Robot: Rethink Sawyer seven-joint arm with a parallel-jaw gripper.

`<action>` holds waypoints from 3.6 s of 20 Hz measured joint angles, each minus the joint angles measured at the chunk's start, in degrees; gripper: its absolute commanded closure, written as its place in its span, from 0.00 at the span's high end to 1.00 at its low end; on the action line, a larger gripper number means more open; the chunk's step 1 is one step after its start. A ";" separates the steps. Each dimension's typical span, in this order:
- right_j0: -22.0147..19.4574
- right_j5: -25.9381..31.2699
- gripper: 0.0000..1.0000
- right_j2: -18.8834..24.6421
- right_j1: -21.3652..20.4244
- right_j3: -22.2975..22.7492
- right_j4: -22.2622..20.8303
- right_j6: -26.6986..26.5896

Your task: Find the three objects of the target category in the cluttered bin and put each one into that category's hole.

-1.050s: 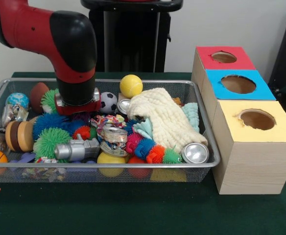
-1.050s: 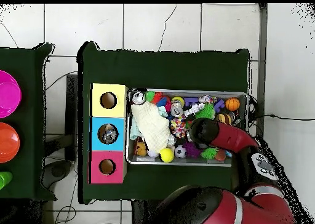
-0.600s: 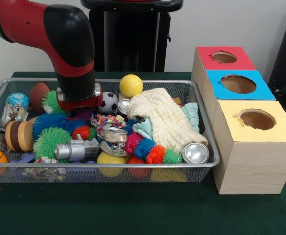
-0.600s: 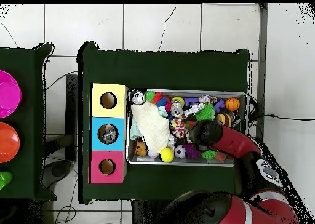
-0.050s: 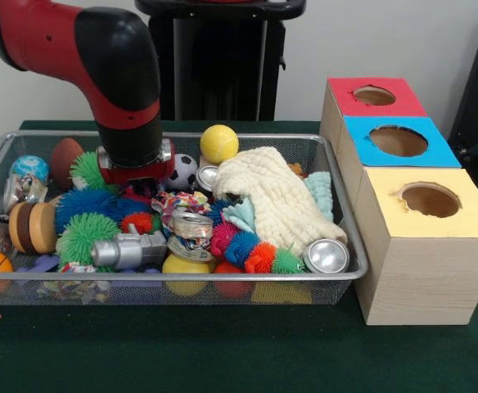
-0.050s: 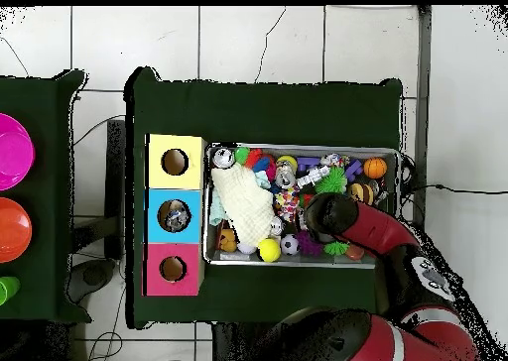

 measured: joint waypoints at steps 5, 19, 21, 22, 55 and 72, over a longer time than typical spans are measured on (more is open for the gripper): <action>0.13 -1.01 0.00 -0.01 0.01 0.18 -0.03 0.00; 4.88 -1.88 0.00 -5.73 -9.56 4.72 -0.88 0.00; 5.17 -1.87 0.00 -6.60 -12.24 5.23 -1.07 0.00; 5.24 -1.86 0.00 -6.99 -13.53 5.38 -1.09 0.00; 7.81 -14.60 1.00 -11.67 -17.53 4.66 -1.56 0.00; 8.41 -14.61 1.00 -12.16 -16.61 3.24 -1.67 0.00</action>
